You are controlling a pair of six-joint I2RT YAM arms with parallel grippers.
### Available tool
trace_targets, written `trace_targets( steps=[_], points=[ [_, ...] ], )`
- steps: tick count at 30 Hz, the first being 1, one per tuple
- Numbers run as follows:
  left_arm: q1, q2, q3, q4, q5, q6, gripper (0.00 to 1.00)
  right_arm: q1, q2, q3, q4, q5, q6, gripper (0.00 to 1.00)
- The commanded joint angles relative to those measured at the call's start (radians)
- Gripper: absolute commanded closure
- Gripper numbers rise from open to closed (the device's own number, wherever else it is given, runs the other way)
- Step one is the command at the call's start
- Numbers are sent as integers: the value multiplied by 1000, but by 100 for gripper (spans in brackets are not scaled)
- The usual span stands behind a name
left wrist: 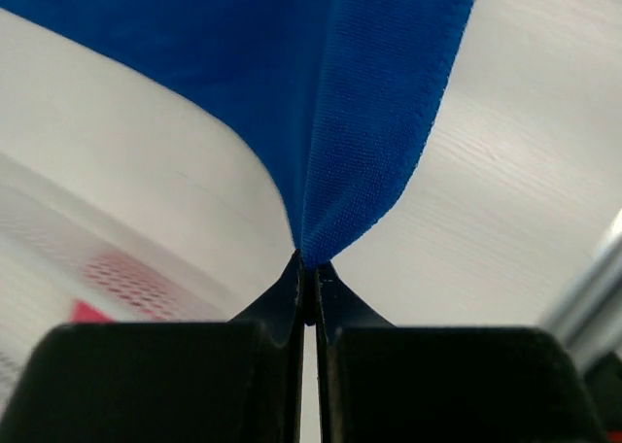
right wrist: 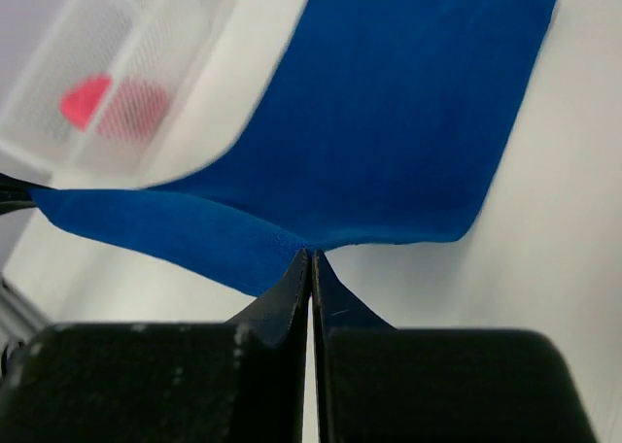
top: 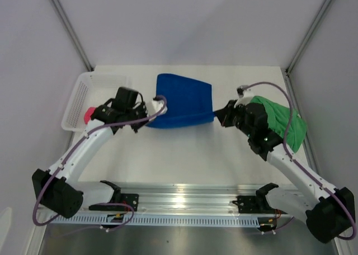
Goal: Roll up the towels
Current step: Flatten the towel
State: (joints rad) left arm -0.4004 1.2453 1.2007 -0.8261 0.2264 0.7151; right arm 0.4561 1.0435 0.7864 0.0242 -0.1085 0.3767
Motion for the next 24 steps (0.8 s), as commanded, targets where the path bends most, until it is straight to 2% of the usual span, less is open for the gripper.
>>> trace_targets(
  steps=[1,3,7,10,15,18,24],
  points=[
    [-18,-110,-145,-146,91,35,99,96,-62,-93,-161,109,16,100],
    [-31,-148,-235,-198,105,55,99,134,-106,-136,-211,154,68,100],
    [-58,-227,-322,-283,132,61,99,248,-169,-229,-262,204,186,100],
    [-67,-289,-351,-349,180,55,99,402,-204,-269,-345,257,281,100],
    [-68,-374,-381,-410,197,43,99,559,-198,-286,-391,273,404,100],
    [-68,-406,-397,-407,195,21,99,616,-177,-276,-409,277,448,100],
    [-66,-409,-392,-291,136,-69,99,622,-192,-250,-432,316,436,100]
  ],
)
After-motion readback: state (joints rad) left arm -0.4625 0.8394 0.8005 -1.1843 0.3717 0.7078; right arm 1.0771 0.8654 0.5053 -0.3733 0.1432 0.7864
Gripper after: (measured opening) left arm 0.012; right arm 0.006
